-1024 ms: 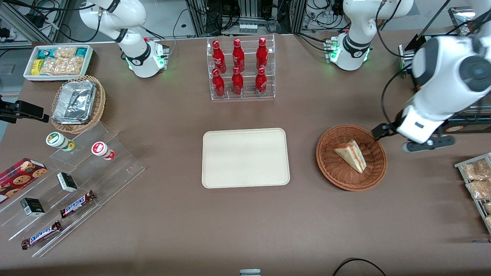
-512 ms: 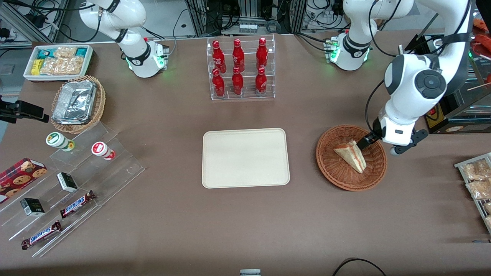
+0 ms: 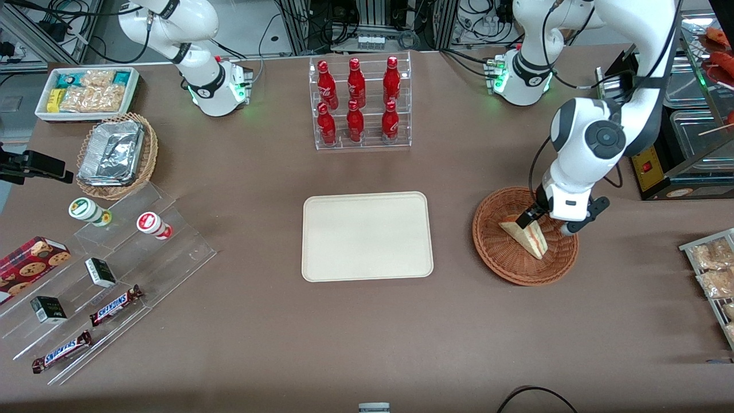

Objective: Place sandwich from basket to tray
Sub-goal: 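Lower the left gripper and close it on the wrapped sandwich, then lift the sandwich and carry it toward the cream tray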

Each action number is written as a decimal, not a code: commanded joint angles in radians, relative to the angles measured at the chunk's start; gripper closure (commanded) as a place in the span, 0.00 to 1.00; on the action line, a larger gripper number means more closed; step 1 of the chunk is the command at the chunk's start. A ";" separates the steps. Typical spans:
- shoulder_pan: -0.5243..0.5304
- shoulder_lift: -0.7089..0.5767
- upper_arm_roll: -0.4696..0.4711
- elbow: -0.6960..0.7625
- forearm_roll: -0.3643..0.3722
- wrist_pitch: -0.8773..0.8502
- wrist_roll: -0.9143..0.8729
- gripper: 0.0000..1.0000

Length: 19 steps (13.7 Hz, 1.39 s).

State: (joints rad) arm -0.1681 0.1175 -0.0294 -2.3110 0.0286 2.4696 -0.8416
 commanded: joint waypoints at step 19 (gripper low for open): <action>-0.018 0.066 -0.243 0.643 0.031 -0.659 0.088 1.00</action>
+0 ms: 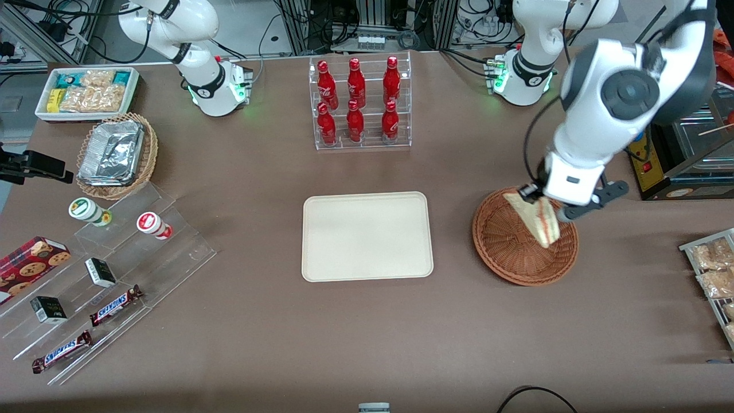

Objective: Place sandwich from basket to tray
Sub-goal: 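Lift the sandwich and carry it toward the cream tray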

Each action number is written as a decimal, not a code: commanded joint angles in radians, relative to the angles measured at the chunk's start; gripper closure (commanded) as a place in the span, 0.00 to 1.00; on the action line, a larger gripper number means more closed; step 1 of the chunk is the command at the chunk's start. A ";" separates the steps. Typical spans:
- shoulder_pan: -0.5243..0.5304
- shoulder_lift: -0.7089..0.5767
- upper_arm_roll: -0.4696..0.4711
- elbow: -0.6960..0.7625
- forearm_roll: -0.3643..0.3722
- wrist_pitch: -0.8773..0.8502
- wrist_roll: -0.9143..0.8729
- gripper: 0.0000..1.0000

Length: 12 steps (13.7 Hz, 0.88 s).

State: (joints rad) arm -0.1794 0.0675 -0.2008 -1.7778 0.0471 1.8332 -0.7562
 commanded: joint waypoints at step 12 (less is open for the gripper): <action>-0.313 0.572 -0.184 0.354 0.095 0.213 -0.066 1.00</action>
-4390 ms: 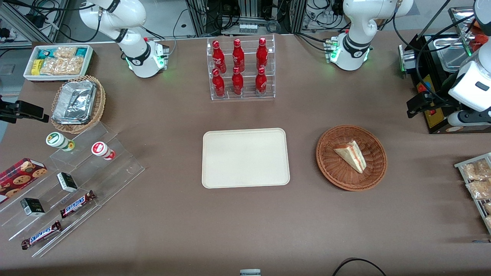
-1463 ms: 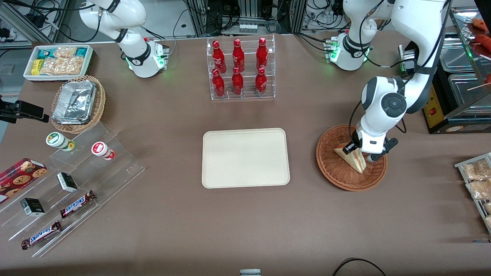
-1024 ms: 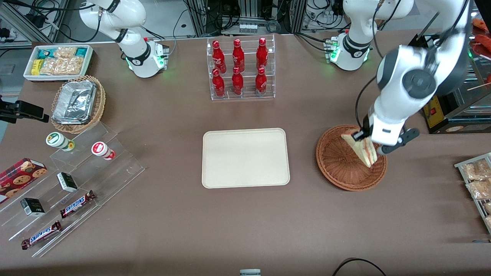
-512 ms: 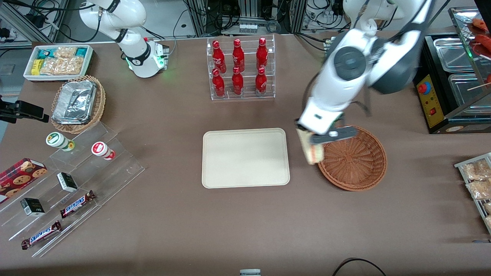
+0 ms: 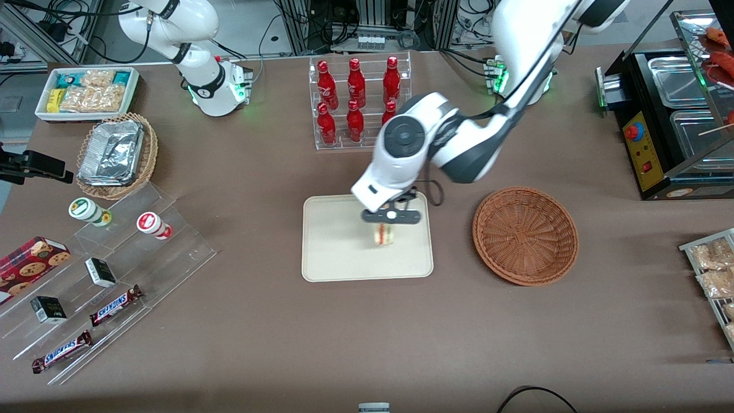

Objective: Place sandwich from basket to tray
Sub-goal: 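Lift the sandwich and carry it toward the cream tray, then lower the sandwich onto the tray and open the left gripper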

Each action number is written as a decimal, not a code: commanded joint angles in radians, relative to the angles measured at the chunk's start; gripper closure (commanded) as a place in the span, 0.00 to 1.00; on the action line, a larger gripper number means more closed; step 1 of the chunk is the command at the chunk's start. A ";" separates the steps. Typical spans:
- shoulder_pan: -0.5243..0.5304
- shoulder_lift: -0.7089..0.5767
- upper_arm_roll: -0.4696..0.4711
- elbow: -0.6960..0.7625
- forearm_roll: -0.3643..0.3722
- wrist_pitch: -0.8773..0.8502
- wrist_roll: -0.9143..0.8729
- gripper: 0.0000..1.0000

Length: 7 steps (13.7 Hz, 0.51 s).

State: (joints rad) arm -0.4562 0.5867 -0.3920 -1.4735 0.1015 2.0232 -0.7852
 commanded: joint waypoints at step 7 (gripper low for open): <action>-0.111 0.206 0.016 0.061 0.266 0.169 -0.294 1.00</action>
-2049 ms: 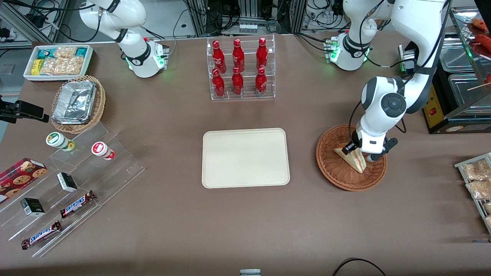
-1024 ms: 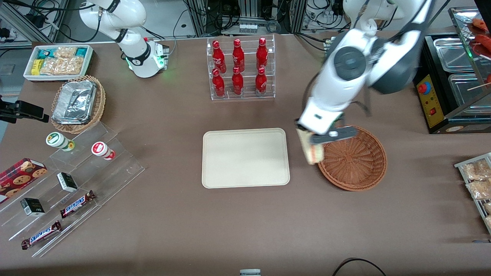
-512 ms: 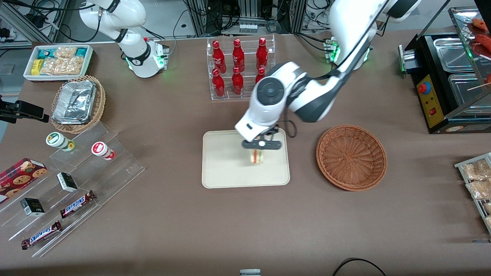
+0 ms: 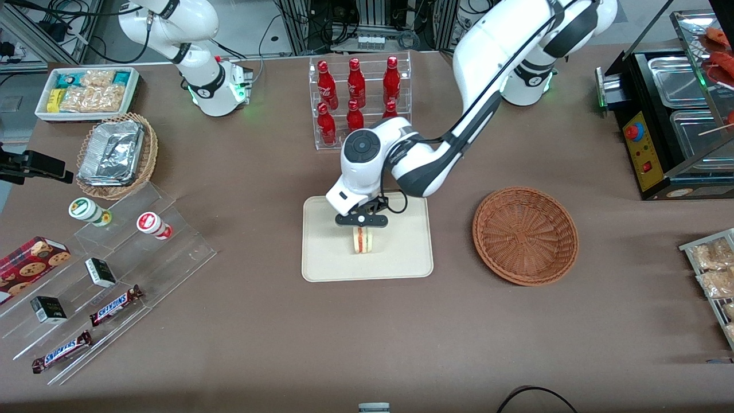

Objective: Place sandwich from basket to tray
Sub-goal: 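Lower the sandwich onto the tray and open the left gripper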

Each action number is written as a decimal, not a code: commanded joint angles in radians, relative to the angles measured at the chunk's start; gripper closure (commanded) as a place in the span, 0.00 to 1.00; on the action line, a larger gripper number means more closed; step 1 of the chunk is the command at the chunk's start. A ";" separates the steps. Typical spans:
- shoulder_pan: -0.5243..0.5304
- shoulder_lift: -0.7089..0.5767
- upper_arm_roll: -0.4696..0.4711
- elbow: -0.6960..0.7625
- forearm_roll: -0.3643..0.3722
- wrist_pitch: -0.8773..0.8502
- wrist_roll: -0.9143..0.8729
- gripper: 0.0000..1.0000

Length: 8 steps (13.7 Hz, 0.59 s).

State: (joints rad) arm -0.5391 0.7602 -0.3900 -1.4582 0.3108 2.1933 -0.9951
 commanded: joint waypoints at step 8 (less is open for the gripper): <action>-0.021 -0.022 0.011 0.039 0.067 -0.010 -0.102 0.00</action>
State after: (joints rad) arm -0.5494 0.7908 -0.3894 -1.4266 0.3650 2.2004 -1.0674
